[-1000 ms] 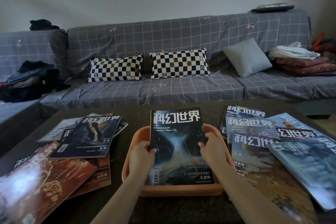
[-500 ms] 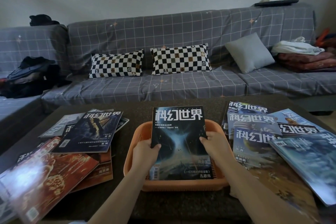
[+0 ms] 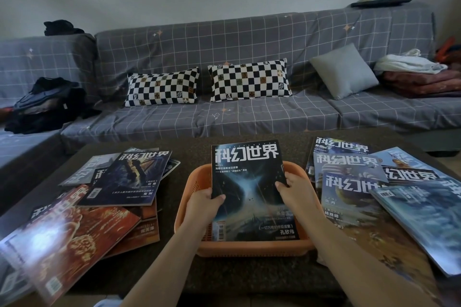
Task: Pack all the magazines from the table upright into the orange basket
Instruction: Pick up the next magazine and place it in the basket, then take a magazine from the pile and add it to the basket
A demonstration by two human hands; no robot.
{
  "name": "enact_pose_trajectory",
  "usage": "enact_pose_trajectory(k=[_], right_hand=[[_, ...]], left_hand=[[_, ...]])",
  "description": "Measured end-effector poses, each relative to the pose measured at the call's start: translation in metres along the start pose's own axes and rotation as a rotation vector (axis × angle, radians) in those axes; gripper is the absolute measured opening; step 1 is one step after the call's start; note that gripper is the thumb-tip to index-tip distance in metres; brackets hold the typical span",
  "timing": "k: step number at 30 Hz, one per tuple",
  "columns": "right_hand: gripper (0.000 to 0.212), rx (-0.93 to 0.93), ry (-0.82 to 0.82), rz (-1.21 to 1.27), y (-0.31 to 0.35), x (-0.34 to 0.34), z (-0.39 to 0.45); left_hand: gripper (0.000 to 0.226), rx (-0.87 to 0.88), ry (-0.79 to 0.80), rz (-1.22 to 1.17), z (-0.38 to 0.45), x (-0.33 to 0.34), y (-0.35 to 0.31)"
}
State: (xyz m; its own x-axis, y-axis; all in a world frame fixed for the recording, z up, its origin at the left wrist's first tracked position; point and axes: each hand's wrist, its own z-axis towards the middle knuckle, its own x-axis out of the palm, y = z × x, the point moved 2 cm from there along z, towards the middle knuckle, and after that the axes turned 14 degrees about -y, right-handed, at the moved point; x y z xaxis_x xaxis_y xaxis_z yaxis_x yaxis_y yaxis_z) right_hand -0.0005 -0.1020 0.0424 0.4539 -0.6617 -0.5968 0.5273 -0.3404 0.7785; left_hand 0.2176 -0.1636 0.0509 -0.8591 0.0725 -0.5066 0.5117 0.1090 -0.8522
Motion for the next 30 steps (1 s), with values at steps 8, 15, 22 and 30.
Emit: enact_pose_trajectory(k=[8,15,22,30], right_hand=[[0.026,-0.051,0.023,-0.074,0.004,0.003,-0.005],[0.044,-0.048,0.019,0.127,0.004,-0.027,-0.015],[0.035,-0.002,-0.121,0.177,-0.018,-0.084,-0.034],[0.022,0.061,-0.197,0.109,-0.087,-0.151,-0.040]], left_hand=[[0.030,0.072,-0.003,0.137,-0.010,0.010,-0.010],[0.060,0.278,-0.108,0.067,-0.044,0.025,-0.034],[0.050,0.369,0.026,-0.066,-0.095,0.073,-0.066],[0.047,0.417,0.257,-0.159,-0.139,0.142,-0.098]])
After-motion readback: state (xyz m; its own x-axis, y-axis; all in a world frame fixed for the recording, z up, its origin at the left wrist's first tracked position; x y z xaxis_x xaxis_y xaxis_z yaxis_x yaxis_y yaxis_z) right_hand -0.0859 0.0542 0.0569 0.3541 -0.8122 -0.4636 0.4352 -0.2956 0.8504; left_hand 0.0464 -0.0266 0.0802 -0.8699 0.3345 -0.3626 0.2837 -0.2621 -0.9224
